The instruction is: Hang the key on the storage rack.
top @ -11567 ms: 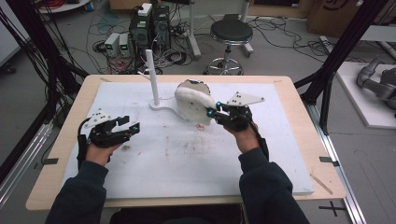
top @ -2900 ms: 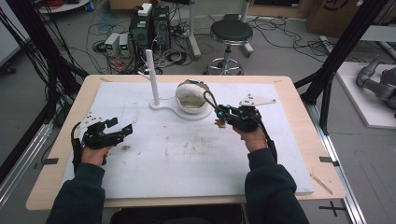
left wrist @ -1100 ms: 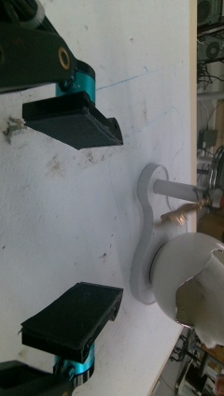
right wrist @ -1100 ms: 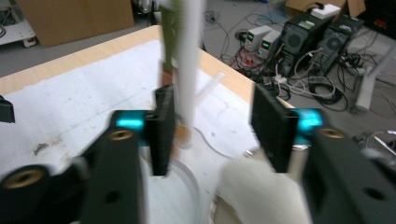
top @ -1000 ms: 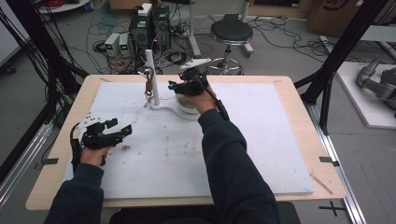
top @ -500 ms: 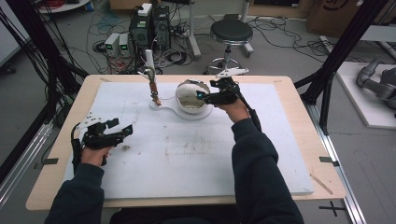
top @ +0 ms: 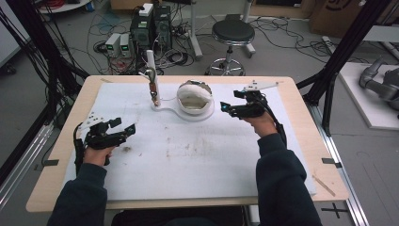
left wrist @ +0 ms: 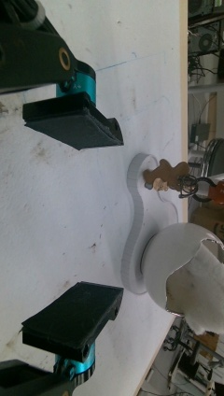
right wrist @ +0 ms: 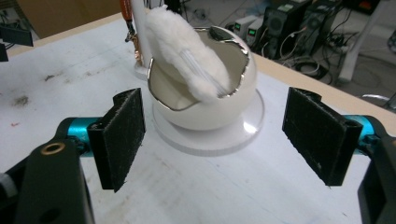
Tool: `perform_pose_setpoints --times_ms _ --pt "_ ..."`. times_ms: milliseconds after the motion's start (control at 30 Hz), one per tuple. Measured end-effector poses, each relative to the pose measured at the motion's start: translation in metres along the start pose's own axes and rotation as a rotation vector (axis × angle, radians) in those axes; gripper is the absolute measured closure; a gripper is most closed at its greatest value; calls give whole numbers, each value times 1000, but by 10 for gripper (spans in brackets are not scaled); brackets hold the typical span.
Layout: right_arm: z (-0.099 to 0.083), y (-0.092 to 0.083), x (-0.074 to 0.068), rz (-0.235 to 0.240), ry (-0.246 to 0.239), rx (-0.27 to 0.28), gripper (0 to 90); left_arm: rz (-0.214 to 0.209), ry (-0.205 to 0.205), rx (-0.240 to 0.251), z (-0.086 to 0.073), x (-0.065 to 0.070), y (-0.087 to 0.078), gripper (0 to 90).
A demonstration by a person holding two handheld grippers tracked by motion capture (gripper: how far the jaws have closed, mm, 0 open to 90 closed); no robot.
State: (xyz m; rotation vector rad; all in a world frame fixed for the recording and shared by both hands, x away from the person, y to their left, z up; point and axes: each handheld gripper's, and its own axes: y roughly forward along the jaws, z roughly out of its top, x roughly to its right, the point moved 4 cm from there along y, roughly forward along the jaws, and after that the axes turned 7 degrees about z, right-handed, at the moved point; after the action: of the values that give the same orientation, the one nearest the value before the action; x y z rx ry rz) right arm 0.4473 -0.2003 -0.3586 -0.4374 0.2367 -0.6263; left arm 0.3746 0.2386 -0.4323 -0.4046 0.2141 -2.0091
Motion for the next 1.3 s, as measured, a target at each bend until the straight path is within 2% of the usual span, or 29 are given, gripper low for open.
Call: perform_pose_setpoints --times_ms 167,200,233,267,300,500,733,833,933,1100,1300 --pt "-26 -29 6 -51 9 -1 216 2 1 7 0 0 1 230" --pt "-26 -29 6 -51 9 -1 216 2 1 7 0 0 1 230" --pt "-36 -37 7 -67 19 3 217 0 4 9 1 0 1 230" --pt "-36 -37 7 -67 19 3 217 0 4 9 1 0 1 230" --pt "-45 -44 8 -80 30 9 216 0 5 10 1 1 2 230" --pt "-63 -61 6 -126 48 25 216 -3 20 10 2 2 2 230" --pt "-82 -68 -1 -165 48 23 216 -7 24 17 2 4 0 230" --pt "-92 -71 -1 -183 63 30 216 -11 25 19 2 5 1 230" --pt "-94 -73 -1 -190 60 31 216 -12 28 18 2 5 0 230" --pt "-101 -77 -3 -231 59 30 216 -14 31 27 3 6 -1 230" --pt "-104 -80 -2 -247 59 36 216 -17 29 29 4 6 -2 230"
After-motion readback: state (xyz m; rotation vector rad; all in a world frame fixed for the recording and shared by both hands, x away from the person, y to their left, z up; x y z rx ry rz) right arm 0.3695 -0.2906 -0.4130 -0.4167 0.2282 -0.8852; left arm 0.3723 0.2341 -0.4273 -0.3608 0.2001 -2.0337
